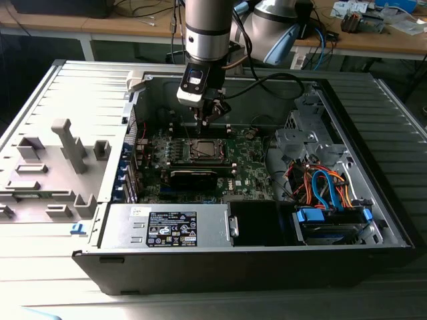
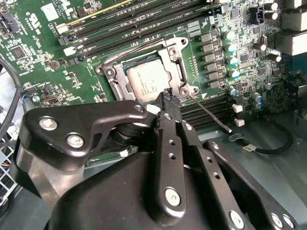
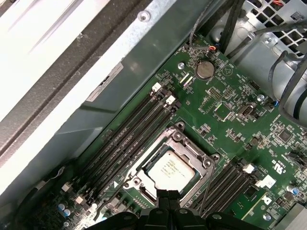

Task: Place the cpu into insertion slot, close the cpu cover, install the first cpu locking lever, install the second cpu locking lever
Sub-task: 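Install the first cpu locking lever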

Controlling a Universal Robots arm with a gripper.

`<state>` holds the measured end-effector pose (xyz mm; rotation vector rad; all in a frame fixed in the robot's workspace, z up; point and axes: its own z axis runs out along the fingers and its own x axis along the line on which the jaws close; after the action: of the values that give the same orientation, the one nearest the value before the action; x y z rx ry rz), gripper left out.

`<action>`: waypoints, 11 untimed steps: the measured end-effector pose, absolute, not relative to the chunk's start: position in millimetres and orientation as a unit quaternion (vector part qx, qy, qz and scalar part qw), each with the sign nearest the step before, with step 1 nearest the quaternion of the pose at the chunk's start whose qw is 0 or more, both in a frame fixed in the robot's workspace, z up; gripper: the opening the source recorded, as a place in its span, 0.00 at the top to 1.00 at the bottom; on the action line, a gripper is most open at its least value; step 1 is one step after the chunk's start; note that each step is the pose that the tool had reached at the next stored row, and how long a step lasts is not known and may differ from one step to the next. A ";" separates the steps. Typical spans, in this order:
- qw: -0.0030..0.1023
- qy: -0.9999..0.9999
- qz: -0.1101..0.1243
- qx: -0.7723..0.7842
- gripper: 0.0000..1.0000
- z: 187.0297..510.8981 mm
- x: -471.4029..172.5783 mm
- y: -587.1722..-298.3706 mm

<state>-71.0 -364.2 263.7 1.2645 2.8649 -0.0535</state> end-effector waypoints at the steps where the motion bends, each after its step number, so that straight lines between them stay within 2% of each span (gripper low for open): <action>1: 0.005 0.915 -0.017 0.403 0.89 263.7 -71.0 -364.2; 11: 0.005 0.920 -0.017 0.391 0.89 263.7 -71.0 -364.2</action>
<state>-71.0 -364.2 263.7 1.2229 2.8823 -0.0533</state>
